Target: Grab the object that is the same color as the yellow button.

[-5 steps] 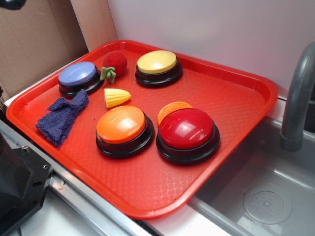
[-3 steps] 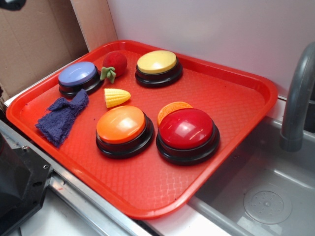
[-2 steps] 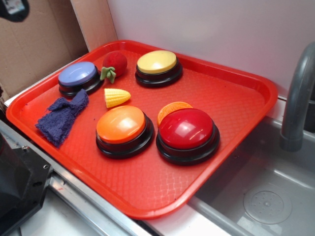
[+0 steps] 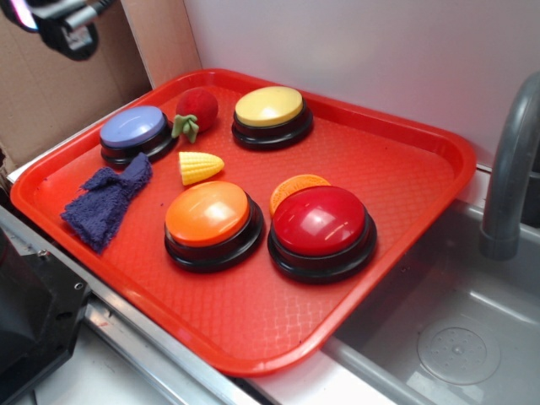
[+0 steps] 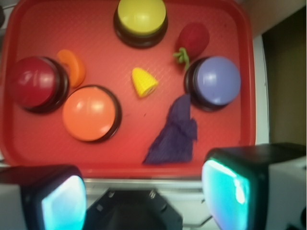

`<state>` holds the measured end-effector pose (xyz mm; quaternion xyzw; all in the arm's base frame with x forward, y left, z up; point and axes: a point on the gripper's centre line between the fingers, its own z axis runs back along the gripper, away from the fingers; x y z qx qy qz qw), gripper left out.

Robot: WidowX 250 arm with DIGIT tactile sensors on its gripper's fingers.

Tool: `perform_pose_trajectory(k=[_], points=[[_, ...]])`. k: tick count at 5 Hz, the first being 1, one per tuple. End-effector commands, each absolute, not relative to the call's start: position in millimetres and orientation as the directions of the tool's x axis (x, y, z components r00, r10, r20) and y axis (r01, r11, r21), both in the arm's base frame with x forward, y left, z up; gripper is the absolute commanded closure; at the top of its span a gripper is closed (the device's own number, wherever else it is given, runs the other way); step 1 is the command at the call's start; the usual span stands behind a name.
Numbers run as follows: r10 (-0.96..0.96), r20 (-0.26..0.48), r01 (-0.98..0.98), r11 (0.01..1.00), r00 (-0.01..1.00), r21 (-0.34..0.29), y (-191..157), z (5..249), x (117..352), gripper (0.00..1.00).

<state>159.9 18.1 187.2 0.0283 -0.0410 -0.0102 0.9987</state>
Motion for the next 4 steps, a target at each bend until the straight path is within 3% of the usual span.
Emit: perform_pose_trajectory(k=[1,3,4], points=[[-0.06,0.155,0.055,0.998,0.986,0.038,36,146,201,0.0],[-0.11,0.188,0.105,0.994,0.976,0.036,28,105,226,0.0],[-0.106,0.165,0.101,0.994,0.981,0.043,25,88,233,0.0]])
